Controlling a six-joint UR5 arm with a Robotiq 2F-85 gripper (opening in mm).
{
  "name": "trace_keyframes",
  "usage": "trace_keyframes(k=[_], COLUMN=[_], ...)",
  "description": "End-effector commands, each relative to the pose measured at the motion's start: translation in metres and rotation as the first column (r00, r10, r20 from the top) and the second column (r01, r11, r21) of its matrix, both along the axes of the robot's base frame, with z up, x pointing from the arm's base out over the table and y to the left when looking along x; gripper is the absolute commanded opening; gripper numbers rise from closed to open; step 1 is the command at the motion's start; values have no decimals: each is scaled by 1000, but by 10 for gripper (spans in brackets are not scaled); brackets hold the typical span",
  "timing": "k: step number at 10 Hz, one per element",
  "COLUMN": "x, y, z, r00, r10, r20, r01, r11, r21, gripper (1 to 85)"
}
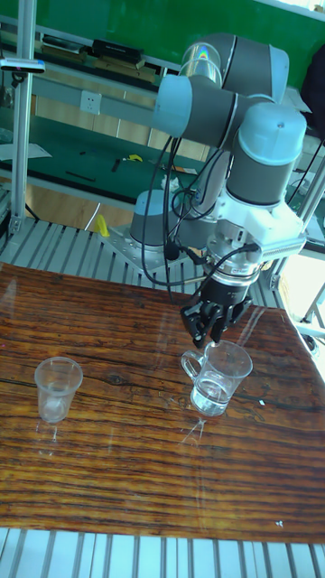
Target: Pour the water from one cup into another empty cup
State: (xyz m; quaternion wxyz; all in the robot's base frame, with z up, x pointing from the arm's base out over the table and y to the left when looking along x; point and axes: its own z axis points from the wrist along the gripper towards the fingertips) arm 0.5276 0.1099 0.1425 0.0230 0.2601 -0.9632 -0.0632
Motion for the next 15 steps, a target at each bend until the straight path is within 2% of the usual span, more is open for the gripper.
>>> trace_keyframes(k=[1, 2, 3, 4, 6, 7, 9, 10, 11, 12, 14, 15], x=[-6, 2, 6, 11, 6, 4, 8, 9, 4, 0, -13, -13], y=[0, -6, 0, -4, 6, 8, 6, 5, -1, -14, -13, -16], z=[11, 8, 5, 2, 6, 8, 5, 2, 1, 1, 0, -8], r00=[999, 995, 993, 994, 997, 998, 996, 996, 999, 994, 988, 986], r10=[-41, -101, -114, -98, -62, -43, -72, -74, -12, 79, 132, 136], r20=[7, 26, 21, 41, 50, 52, 51, 47, 48, 70, 81, 93], r01=[41, 101, 113, 97, 59, 41, 70, 71, 9, -81, -137, -142], r11=[999, 995, 993, 995, 997, 998, 997, 996, 999, 997, 989, 988], r21=[8, -7, 29, 30, 50, 41, 34, 49, 47, 19, 56, 57], gripper=[310, 247, 253, 287, 333, 333, 327, 327, 327, 333, 343, 343])
